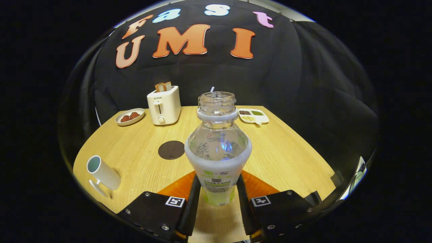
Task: Take the bottle from table, then pour the juice into the cup, finally place the bottle on the coaster
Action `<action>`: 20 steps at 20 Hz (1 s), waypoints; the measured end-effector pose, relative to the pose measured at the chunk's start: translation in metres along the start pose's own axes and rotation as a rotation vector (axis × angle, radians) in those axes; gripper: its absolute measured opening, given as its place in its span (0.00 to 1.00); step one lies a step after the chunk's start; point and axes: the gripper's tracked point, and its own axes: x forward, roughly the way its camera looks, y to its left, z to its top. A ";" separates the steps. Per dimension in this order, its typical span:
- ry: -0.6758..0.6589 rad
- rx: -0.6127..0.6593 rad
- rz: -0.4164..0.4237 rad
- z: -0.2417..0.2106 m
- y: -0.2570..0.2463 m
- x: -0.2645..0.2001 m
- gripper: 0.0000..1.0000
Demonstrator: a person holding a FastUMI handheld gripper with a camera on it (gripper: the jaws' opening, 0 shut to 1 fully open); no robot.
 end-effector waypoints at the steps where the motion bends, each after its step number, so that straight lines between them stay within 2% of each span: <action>1: -0.006 -0.022 -0.001 0.007 0.006 -0.003 0.57; 11: -0.062 -0.425 -0.045 0.045 0.061 -0.026 0.57; 20: -0.154 -0.746 -0.026 0.060 0.130 -0.032 0.56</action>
